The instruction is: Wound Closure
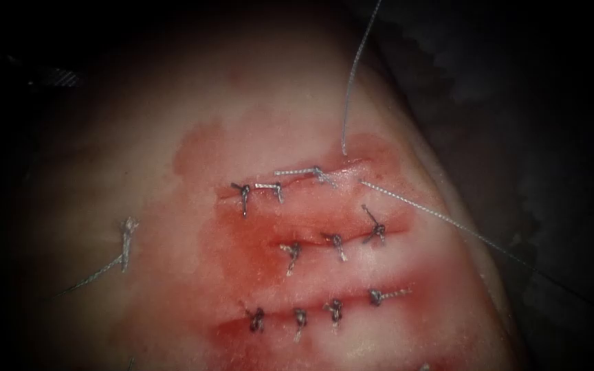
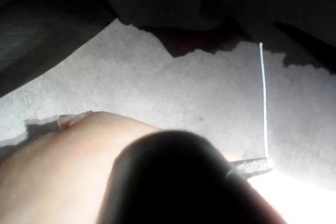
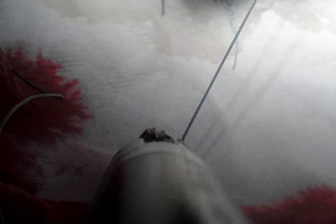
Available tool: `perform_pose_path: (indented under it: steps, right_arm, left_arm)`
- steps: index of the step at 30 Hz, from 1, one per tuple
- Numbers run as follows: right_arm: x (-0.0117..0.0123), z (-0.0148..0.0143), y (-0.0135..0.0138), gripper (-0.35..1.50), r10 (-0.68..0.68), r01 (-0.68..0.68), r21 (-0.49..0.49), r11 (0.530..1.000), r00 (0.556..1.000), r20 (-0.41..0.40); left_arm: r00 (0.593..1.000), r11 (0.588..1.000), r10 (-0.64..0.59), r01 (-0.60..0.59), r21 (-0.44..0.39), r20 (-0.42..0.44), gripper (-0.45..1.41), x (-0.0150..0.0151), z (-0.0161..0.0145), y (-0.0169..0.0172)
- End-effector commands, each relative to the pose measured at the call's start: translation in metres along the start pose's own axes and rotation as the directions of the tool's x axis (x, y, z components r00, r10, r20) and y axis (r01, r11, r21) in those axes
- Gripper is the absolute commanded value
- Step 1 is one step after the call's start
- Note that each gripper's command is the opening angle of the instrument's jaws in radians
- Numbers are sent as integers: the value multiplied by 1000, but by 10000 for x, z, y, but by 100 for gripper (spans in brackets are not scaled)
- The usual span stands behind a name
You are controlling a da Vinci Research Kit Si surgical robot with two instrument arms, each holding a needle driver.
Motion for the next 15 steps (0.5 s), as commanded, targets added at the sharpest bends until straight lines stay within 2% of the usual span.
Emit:
perform_pose_path:
  steps: [1,15]
  right_arm:
    - [3,7,4,-35,4,-4,-3,1000,1000,-1]
    - [36,11,0,-35,19,-19,1,1000,1000,-21]
  left_arm:
    - [1000,1000,7,-7,0,4,94,-13,3,2]
    - [1000,1000,6,-6,0,5,94,-13,4,2]
